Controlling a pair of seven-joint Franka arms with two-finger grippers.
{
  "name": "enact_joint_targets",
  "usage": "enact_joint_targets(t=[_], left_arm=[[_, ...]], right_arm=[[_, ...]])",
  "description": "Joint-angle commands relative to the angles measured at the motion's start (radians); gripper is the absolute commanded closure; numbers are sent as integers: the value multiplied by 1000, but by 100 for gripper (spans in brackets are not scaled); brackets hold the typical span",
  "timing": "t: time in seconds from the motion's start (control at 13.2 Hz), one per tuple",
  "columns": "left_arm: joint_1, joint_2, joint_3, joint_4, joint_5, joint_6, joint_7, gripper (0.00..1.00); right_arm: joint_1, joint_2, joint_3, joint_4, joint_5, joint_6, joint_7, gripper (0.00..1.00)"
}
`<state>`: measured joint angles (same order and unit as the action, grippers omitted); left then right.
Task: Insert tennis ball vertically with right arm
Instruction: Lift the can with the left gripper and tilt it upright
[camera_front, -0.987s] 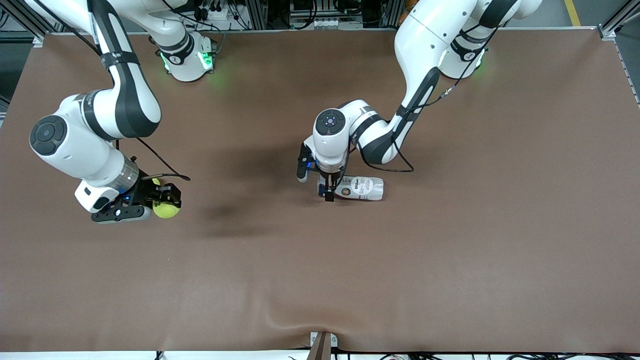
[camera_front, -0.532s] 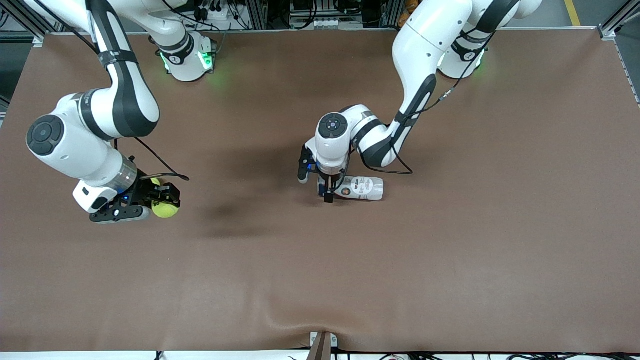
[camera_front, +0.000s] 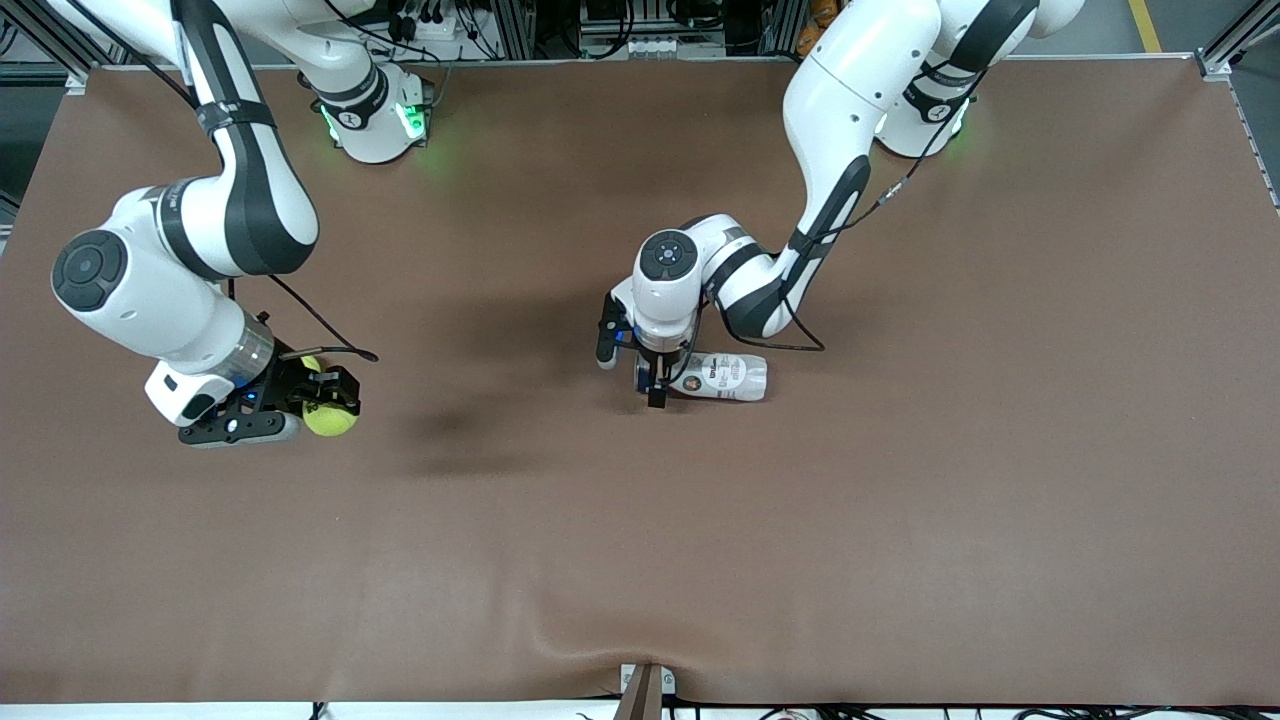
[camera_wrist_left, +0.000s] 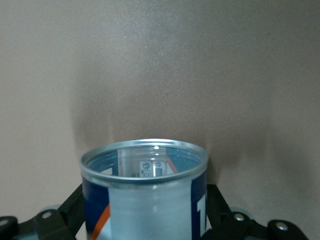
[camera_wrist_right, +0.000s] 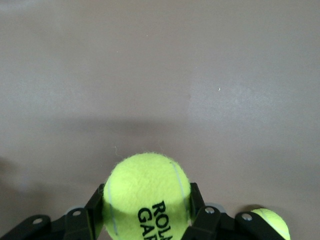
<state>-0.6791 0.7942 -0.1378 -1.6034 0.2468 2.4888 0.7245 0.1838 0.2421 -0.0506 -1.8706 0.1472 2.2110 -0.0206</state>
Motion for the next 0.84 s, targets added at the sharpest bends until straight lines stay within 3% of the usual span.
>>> enact_joint_targets(t=[0.0, 0.46, 0.76], left_arm=[[10, 17, -9, -6, -11, 21, 15, 1], [9, 5, -9, -4, -12, 10, 9, 32], [10, 0, -11, -4, -12, 7, 9, 32]], right_arm=[[-17, -10, 9, 7, 9, -17, -7, 100], [-17, -10, 9, 7, 9, -17, -7, 100], [-21, -10, 9, 7, 9, -17, -7, 100]])
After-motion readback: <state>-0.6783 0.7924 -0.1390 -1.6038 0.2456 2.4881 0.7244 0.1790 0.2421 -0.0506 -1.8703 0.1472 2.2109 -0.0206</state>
